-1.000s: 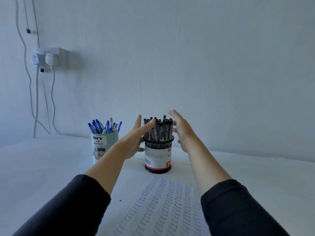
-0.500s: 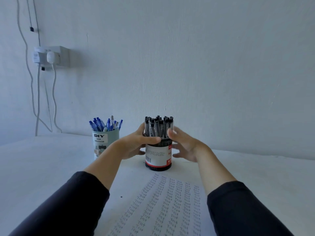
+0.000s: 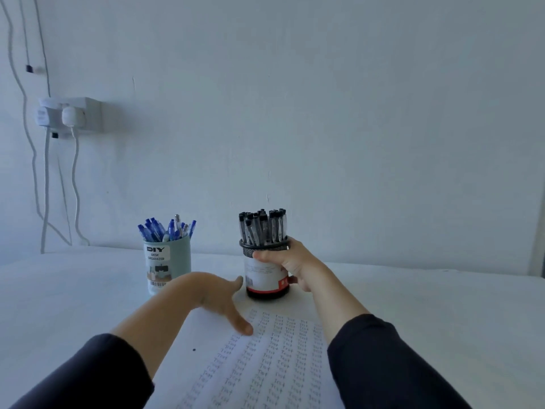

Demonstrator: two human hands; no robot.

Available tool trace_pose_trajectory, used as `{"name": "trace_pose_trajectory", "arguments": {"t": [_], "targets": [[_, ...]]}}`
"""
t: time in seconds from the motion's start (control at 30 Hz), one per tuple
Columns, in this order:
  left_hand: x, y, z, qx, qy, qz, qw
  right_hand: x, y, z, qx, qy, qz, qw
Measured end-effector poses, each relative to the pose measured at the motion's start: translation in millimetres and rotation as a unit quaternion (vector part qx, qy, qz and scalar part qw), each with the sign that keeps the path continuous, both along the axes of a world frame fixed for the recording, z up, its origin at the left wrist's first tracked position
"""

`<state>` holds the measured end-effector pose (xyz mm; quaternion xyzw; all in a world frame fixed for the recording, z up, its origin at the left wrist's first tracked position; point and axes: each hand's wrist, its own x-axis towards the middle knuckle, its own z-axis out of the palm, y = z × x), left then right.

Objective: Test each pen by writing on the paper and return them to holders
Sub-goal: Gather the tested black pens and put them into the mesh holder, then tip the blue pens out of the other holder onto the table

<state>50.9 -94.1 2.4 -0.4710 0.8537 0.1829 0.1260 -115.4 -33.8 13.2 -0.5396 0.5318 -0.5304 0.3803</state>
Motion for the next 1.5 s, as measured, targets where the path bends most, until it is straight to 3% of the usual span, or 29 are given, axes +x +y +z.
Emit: {"name": "trace_pose_trajectory", "arguments": {"t": [0.23, 0.47, 0.67, 0.73, 0.77, 0.83, 0.93, 0.97, 1.03, 1.1, 1.17, 1.23, 1.37, 1.43, 1.5], "targets": [[-0.5, 19.5, 4.6, -0.048, 0.041, -0.012, 0.998, -48.8, 49.5, 3.1, -0.064, 0.006, -0.126, 0.99], [-10.1, 30.6, -1.8, -0.092, 0.128, -0.022, 0.987, -120.4, 100.3, -13.8, -0.082, 0.003, -0.346, 0.935], [-35.8, 50.4, -9.0, -0.215, 0.083, -0.039, 0.972, -132.1, 124.8, -36.1, -0.059, 0.016, -0.402, 0.914], [-41.6, 56.6, -14.6, -0.234, 0.088, -0.028, 0.968, -118.4, 126.5, -38.9, -0.016, 0.104, -0.468, 0.878], [-43.3, 58.5, -16.9, -0.232, 0.104, -0.016, 0.967, -107.1, 129.4, -37.6, -0.019, 0.162, -0.522, 0.837], [-42.1, 64.3, -19.4, -0.237, 0.138, 0.005, 0.962, -85.9, 133.7, -35.4, -0.12, 0.259, -0.588, 0.757], [-33.2, 72.4, -16.6, -0.336, 0.168, 0.016, 0.927, -56.1, 132.5, -29.2, -0.283, 0.362, -0.524, 0.717], [-32.5, 76.0, -16.3, -0.377, 0.189, 0.019, 0.907, -52.1, 132.4, -30.1, -0.301, 0.405, -0.48, 0.718], [-18.8, 75.9, -12.7, -0.452, 0.245, 0.04, 0.857, -38.3, 126.9, -25.0, -0.271, 0.483, -0.357, 0.752], [-1.8, 68.3, -11.1, -0.5, 0.296, 0.08, 0.81, -24.9, 122.6, -20.6, -0.138, 0.505, -0.203, 0.827], [14.9, 59.2, -13.1, -0.512, 0.343, 0.136, 0.776, -18.2, 115.7, -21.5, -0.002, 0.471, -0.114, 0.874], [33.6, 48.0, -16.9, -0.477, 0.385, 0.215, 0.76, -13.1, 104.3, -27.9, 0.055, 0.441, -0.097, 0.89], [63.7, 21.0, -22.9, -0.307, 0.479, 0.384, 0.727, -10.4, 83.7, -41.7, 0.088, 0.453, -0.119, 0.879], [74.0, 3.1, -26.4, -0.223, 0.529, 0.389, 0.72, -10.9, 77.7, -42.1, 0.086, 0.454, -0.144, 0.875], [77.4, -15.0, -29.7, -0.162, 0.56, 0.343, 0.737, -10.3, 73.7, -42.9, 0.083, 0.454, -0.156, 0.873]]}}
